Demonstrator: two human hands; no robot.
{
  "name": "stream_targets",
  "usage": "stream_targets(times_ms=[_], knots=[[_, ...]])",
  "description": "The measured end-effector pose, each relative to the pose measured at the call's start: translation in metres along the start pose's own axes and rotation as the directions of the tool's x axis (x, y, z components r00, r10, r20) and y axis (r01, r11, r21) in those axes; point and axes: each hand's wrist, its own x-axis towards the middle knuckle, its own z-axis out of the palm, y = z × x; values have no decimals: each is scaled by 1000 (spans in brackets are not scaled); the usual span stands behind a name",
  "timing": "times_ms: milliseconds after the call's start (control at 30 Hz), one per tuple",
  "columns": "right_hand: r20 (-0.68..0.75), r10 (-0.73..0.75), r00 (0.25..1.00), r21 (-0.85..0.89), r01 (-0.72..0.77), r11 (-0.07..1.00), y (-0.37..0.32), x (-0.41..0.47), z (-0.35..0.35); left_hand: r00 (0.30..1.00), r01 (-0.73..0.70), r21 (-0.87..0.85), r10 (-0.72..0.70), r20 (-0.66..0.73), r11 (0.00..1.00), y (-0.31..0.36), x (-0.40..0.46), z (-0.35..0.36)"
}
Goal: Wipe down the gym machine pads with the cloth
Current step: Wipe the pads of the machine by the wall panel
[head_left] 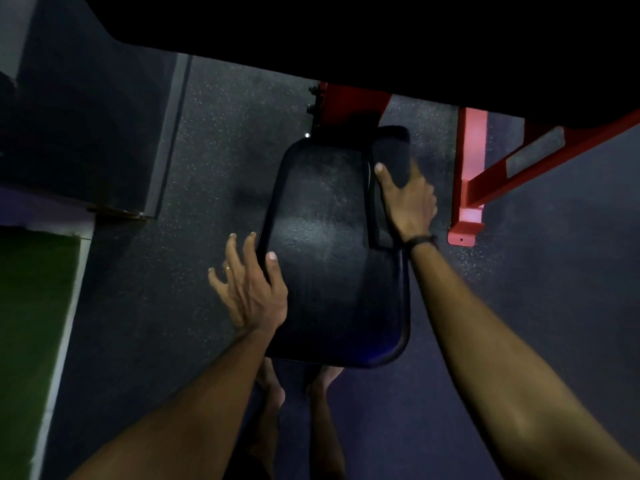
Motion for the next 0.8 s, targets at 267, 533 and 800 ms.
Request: stream_targets(times_ms=[267, 533, 800], knots=[[-25, 57, 998, 15, -57, 998, 76, -192, -15, 1000, 28, -23, -28, 10, 999, -1, 0, 1], [-51, 15, 999, 4, -15, 1000, 7, -4, 8, 999, 32, -7, -32, 34, 999, -1, -1, -1], [-97, -119, 988, -111, 109, 988, 41, -81, 0, 999, 51, -20, -51, 16, 998, 2, -2, -1]])
